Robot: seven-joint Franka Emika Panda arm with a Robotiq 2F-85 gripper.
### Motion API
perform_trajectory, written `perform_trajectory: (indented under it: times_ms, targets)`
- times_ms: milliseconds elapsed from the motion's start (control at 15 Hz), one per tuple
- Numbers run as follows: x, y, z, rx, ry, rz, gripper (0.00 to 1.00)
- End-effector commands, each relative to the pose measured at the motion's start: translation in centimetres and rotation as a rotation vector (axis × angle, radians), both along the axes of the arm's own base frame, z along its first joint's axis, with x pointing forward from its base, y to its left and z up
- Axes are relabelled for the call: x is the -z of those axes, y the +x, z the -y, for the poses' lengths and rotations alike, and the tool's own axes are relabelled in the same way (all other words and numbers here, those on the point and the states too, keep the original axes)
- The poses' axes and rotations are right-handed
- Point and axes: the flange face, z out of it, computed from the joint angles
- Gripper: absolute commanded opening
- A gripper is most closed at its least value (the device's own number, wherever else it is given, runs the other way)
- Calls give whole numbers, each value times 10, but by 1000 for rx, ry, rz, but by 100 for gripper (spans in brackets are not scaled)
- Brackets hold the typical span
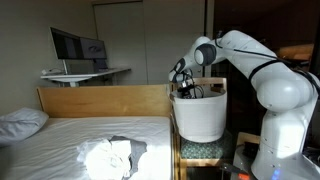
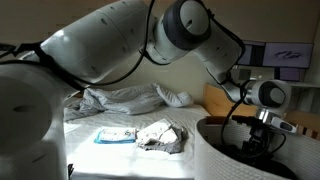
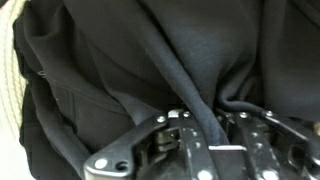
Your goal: Remove the clothing from the laundry basket and put them on the bed.
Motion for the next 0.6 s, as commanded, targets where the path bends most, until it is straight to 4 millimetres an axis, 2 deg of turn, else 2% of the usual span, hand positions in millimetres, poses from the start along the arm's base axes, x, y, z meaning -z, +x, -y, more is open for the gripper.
perform_trajectory:
  times_ms: [0,200,533]
  targets:
    - [-39,11,-31,-53,25,77,12]
    - [-98,21,-56,-95,76,185,13]
    - [-208,29,-82,-199,102,377,13]
